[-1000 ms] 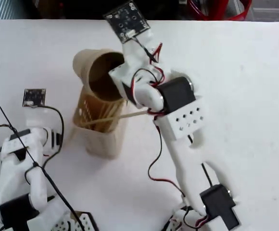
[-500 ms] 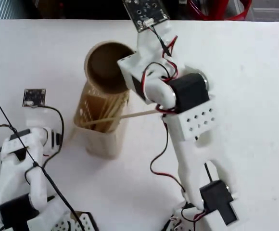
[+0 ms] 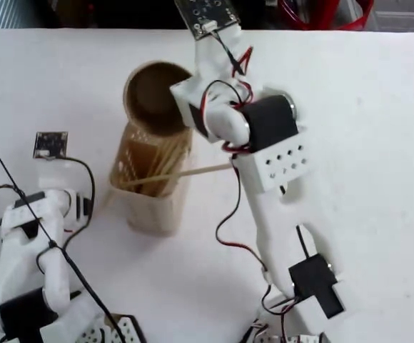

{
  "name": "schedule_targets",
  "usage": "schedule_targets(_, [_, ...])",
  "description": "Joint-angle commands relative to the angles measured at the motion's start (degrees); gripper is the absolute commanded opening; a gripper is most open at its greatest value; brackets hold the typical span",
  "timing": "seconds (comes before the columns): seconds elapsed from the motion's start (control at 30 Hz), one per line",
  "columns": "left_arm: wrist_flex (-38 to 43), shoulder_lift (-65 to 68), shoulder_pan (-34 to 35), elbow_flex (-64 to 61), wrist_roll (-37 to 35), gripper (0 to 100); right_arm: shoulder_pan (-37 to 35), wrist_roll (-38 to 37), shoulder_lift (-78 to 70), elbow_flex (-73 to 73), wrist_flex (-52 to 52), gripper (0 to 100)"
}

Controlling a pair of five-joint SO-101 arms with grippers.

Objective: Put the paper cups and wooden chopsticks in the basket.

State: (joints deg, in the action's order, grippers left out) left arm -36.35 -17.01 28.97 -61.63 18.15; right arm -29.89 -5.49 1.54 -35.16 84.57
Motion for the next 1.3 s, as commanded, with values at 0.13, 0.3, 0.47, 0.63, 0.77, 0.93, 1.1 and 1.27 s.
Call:
schedule_targets(0.13, [-1.41, -0.22, 0.66, 0.26, 0.7, 21, 0.31, 0.44, 2.95, -2.29, 0.22, 2.2])
schedule_targets(0.3, [-1.41, -0.22, 0.66, 0.26, 0.7, 21, 0.4, 0.44, 3.03, -2.29, 0.57, 2.9])
schedule_targets(0.47, [-1.41, -0.22, 0.66, 0.26, 0.7, 21, 0.4, 0.35, 2.86, -4.48, 4.09, 11.9])
schedule_targets(0.63, [-1.41, -0.22, 0.66, 0.26, 0.7, 21, 0.4, 0.18, 2.86, -5.71, 5.93, 9.4])
schedule_targets(0.77, [-1.41, -0.22, 0.66, 0.26, 0.7, 21, 0.22, 0.18, 2.59, -6.15, 5.49, 9.4])
schedule_targets(0.93, [-1.41, -0.22, 0.66, 0.26, 0.7, 21, -1.36, 0.18, -0.13, -6.42, -1.71, 9.4])
schedule_targets(1.1, [-1.41, -0.22, 0.66, 0.26, 0.7, 21, -1.54, 0.18, -3.47, -6.95, -6.99, 9.4])
schedule_targets(1.27, [-1.41, -0.22, 0.66, 0.26, 0.7, 21, -1.54, 0.18, -4.0, -6.51, -10.33, 9.4])
